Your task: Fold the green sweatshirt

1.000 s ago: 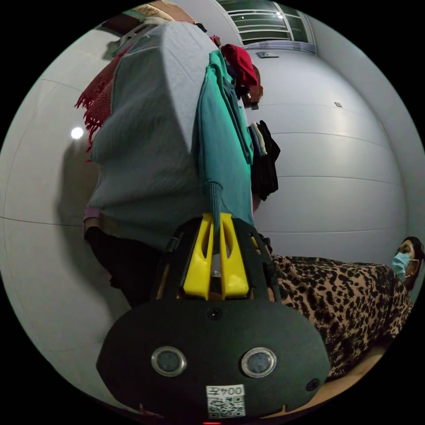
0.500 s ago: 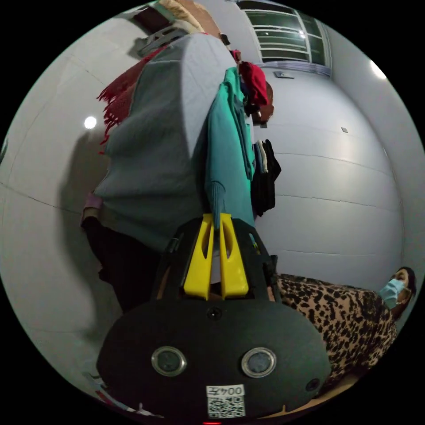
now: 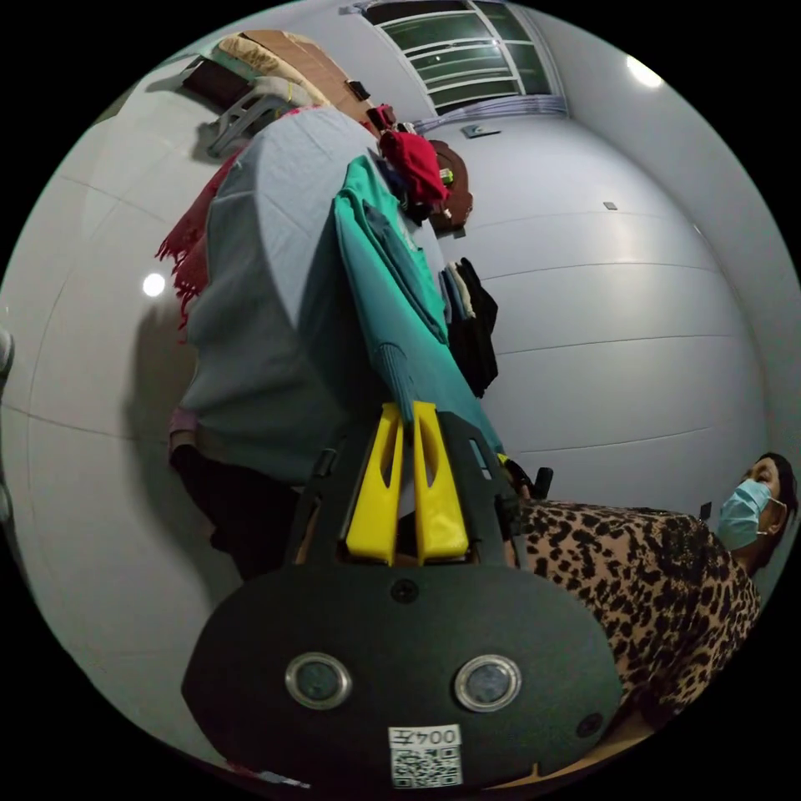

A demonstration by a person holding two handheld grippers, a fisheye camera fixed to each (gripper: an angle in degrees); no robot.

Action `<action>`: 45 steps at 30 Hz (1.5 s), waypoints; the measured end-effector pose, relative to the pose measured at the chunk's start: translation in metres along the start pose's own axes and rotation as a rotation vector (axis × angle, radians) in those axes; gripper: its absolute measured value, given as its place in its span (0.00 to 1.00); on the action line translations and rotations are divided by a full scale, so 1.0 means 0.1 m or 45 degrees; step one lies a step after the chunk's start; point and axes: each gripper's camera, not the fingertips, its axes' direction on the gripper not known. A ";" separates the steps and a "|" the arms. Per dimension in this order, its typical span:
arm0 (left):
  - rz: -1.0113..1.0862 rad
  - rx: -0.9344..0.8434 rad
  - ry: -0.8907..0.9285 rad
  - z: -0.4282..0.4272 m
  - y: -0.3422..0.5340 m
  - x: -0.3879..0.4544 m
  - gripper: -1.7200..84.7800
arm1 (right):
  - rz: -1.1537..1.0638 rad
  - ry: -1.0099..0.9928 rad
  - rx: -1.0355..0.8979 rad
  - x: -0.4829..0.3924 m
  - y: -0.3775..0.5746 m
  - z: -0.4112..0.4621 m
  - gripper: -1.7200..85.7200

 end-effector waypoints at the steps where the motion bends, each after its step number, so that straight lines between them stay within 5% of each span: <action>1: -0.015 -0.003 -0.003 -0.01 0.05 -0.01 0.05 | 0.011 -0.002 -0.011 -0.01 0.05 0.00 0.06; 9: -0.285 -0.016 0.012 0.09 0.41 -0.25 0.05 | 0.326 -0.095 -0.067 0.19 0.59 0.29 0.06; 25: -0.227 0.199 0.252 -0.06 -0.27 0.64 0.06 | 0.154 -0.194 0.064 -0.43 -0.58 -0.05 0.06; 39: -0.012 0.298 0.364 0.17 -2.41 1.78 0.05 | -0.092 -0.019 0.214 -1.27 -2.81 -0.12 0.06; 45: -0.004 0.308 0.217 0.51 -3.48 2.10 0.05 | -0.119 0.100 0.148 -1.40 -3.95 0.21 0.06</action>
